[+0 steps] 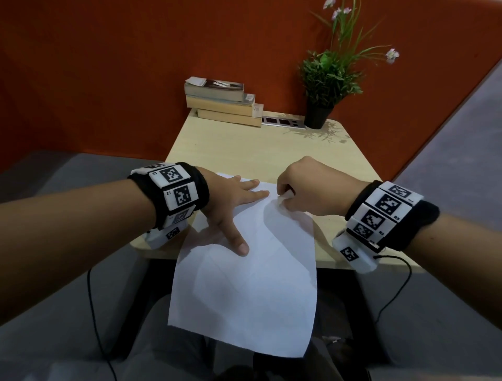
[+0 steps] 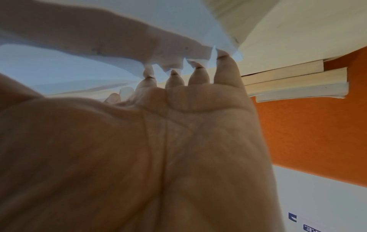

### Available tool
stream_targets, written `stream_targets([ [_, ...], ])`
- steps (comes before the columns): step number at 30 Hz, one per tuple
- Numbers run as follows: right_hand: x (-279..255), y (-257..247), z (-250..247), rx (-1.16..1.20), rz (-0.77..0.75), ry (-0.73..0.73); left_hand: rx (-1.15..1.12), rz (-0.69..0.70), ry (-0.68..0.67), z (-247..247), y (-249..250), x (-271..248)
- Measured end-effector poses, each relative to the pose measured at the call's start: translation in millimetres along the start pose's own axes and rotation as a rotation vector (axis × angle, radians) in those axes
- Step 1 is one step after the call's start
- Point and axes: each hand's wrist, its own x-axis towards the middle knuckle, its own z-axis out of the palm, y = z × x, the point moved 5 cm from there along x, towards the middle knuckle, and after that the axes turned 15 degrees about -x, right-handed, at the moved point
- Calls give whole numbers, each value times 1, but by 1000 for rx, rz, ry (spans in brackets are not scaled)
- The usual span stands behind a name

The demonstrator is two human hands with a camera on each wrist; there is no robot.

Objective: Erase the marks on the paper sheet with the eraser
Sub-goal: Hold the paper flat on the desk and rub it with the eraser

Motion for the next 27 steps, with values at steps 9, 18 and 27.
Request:
stream_targets([
  [9,-1,-22,4,-110,-110,-5,1,13,-2,2,0,0],
  [18,-3,-32,5,-117,-141,37,-8,18,1,3,1,1],
  [27,-6,-37,7,-117,-161,64,-10,12,1,3,0,-1],
])
